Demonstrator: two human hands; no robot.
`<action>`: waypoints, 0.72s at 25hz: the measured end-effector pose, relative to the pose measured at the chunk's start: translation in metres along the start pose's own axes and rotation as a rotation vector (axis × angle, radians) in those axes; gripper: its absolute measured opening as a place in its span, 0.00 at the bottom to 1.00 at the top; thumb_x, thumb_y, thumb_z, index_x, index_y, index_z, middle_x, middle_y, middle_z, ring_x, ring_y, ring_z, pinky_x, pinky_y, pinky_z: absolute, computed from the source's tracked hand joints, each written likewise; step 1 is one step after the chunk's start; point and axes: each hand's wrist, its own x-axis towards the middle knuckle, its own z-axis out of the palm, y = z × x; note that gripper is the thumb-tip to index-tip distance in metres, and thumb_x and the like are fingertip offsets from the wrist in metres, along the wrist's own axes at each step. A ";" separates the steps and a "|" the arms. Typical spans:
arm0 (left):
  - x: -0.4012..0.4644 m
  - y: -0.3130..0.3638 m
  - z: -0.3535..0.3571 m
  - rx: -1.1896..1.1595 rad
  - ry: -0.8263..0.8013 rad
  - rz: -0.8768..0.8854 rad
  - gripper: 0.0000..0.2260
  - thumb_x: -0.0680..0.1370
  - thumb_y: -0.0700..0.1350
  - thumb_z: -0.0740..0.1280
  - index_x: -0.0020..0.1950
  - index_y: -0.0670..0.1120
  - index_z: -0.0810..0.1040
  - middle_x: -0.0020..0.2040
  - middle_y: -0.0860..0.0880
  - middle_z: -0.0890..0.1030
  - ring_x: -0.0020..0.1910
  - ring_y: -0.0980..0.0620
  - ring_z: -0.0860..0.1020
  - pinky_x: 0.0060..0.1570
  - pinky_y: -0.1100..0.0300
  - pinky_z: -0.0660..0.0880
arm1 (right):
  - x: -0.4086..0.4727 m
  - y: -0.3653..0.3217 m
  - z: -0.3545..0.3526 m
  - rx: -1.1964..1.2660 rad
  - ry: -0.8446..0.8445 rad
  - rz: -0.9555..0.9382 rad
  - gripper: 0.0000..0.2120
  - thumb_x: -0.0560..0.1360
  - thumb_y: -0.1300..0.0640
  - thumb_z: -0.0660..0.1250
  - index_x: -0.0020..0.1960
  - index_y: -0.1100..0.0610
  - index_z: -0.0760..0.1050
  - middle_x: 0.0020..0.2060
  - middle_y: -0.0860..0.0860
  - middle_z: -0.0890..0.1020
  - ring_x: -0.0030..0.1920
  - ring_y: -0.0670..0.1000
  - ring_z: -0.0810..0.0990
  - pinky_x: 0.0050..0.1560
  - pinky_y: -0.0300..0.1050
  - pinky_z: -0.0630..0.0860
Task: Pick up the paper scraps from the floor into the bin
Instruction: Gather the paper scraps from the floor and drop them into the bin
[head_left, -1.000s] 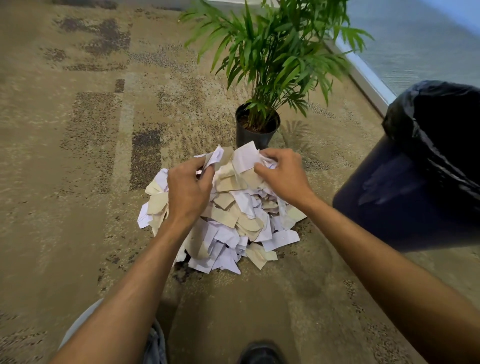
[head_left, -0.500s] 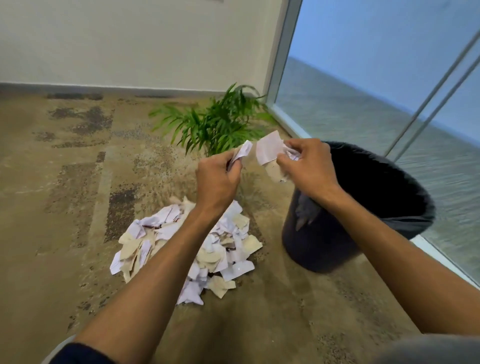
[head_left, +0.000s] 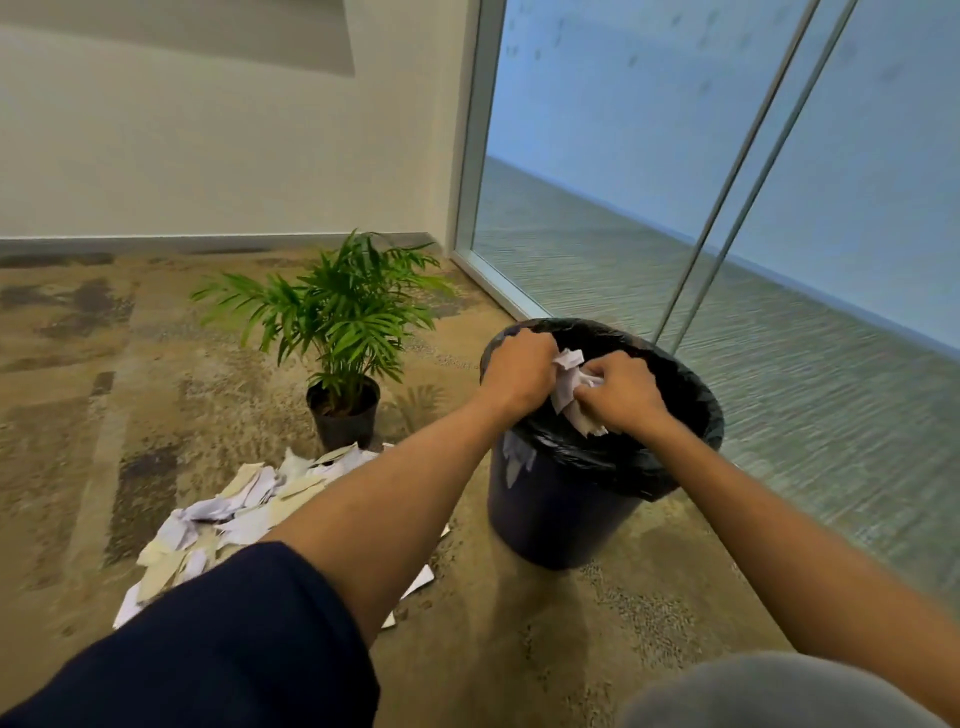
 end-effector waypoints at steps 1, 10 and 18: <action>0.003 0.003 0.007 0.032 -0.055 -0.004 0.09 0.74 0.37 0.63 0.33 0.42 0.72 0.36 0.40 0.77 0.41 0.37 0.77 0.35 0.51 0.69 | 0.003 0.008 0.005 -0.020 -0.047 0.030 0.10 0.69 0.56 0.68 0.31 0.56 0.72 0.29 0.52 0.76 0.36 0.57 0.78 0.34 0.46 0.70; 0.019 0.019 0.023 0.266 -0.423 0.035 0.15 0.72 0.50 0.73 0.49 0.46 0.70 0.46 0.47 0.72 0.45 0.46 0.73 0.44 0.51 0.71 | 0.007 0.033 0.023 -0.156 -0.260 0.120 0.11 0.70 0.50 0.71 0.52 0.45 0.82 0.50 0.49 0.84 0.51 0.54 0.81 0.50 0.48 0.79; -0.037 -0.047 -0.002 -0.060 0.091 0.026 0.11 0.71 0.47 0.63 0.52 0.50 0.80 0.47 0.49 0.82 0.46 0.46 0.79 0.40 0.51 0.77 | -0.013 -0.050 0.027 -0.023 0.164 -0.204 0.13 0.74 0.51 0.64 0.57 0.48 0.81 0.51 0.47 0.84 0.52 0.53 0.81 0.50 0.49 0.77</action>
